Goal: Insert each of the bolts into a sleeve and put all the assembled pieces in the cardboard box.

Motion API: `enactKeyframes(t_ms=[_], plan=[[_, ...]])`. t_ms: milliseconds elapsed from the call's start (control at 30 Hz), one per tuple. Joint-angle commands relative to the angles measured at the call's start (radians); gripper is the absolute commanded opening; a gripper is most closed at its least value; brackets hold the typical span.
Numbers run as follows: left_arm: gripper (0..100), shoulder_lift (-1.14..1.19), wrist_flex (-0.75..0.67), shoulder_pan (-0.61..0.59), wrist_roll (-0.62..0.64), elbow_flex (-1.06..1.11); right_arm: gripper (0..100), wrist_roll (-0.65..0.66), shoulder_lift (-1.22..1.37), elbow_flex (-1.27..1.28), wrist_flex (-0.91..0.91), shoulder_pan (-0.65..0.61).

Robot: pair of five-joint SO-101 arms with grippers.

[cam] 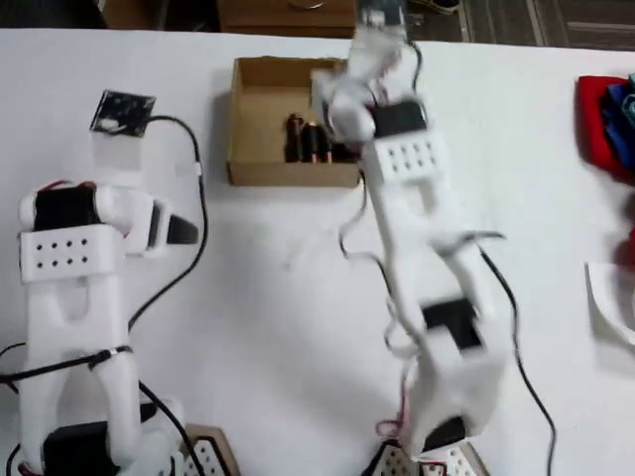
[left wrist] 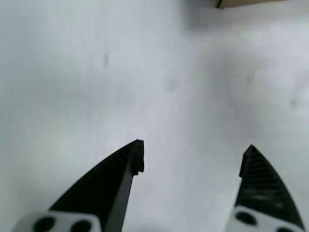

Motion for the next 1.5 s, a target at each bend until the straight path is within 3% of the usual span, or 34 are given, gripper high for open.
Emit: enactKeyframes(t_ms=[0,200,433,800,1467], plan=[[33,-0.006,-0.061,-0.066,-0.003,0.047,2.0,-0.028,0.3,-0.583,0.007,-0.002],[28,-0.008,-0.143,-0.137,-0.005,0.14,2.0,-0.049,0.647,-0.921,0.004,-0.044],[21,-0.006,-0.192,-0.13,-0.005,0.157,2.0,-0.064,0.791,-0.891,-0.01,-0.065],[20,-0.003,-0.183,-0.132,-0.005,0.16,2.0,-0.06,0.829,-0.853,-0.013,-0.15],[20,-0.006,-0.183,-0.137,-0.005,0.162,5.1,-0.06,0.892,-0.789,0.002,-0.124]])
